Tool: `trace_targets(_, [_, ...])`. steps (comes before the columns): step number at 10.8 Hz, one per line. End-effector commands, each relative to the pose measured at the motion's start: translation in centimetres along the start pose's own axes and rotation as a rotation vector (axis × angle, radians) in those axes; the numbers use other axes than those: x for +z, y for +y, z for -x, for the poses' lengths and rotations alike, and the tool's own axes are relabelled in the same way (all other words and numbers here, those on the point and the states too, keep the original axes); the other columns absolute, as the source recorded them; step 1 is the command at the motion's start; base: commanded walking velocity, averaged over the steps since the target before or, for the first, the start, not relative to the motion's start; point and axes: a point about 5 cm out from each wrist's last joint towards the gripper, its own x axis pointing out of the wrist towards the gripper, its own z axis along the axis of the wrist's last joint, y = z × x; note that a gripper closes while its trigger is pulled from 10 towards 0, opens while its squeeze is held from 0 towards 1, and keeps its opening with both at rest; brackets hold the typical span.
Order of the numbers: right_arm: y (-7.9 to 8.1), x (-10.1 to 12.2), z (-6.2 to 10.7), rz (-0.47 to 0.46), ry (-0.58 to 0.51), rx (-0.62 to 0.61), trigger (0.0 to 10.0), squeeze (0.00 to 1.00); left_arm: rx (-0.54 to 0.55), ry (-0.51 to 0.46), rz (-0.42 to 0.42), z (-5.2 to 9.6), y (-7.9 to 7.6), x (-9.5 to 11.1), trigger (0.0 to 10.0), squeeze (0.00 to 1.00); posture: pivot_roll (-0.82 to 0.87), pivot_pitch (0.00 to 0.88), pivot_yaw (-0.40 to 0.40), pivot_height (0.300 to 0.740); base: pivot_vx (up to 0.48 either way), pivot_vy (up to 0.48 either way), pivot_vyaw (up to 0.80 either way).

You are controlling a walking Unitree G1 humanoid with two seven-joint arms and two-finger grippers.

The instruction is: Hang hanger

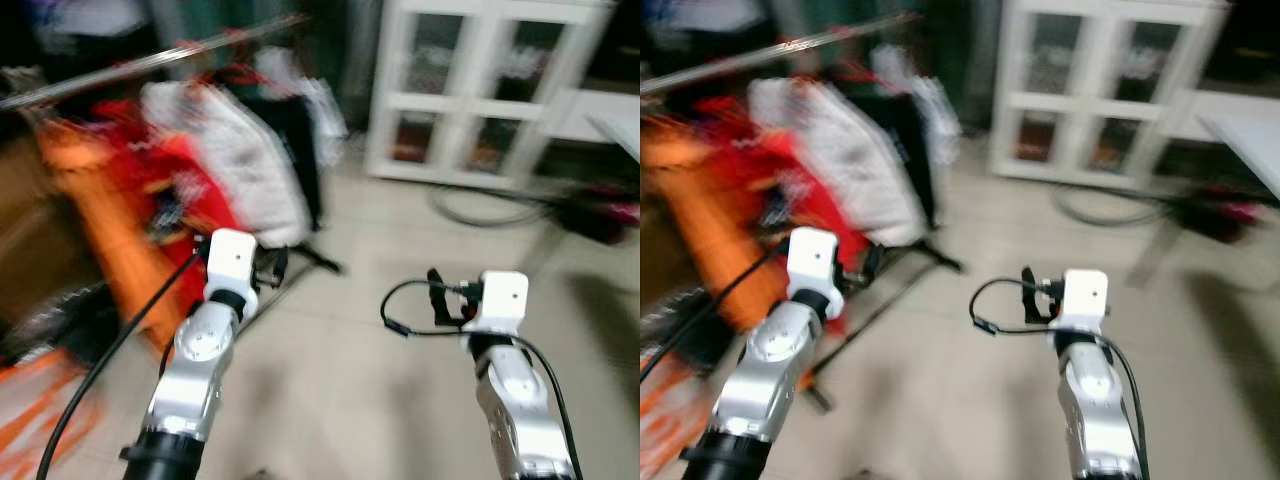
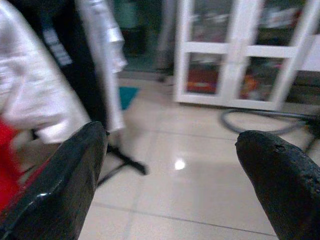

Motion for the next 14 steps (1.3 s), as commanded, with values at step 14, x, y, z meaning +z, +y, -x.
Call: trace_targets(14, [0.27, -0.34, -0.08, -0.004, 0.005, 0.06, 10.0, 0.09, 0.038, -0.007, -0.089, -0.65, -0.19, 0.6, 10.0, 0.0, -0.02, 0.0, 0.029, 0.74, 0.0, -0.308, 0.62])
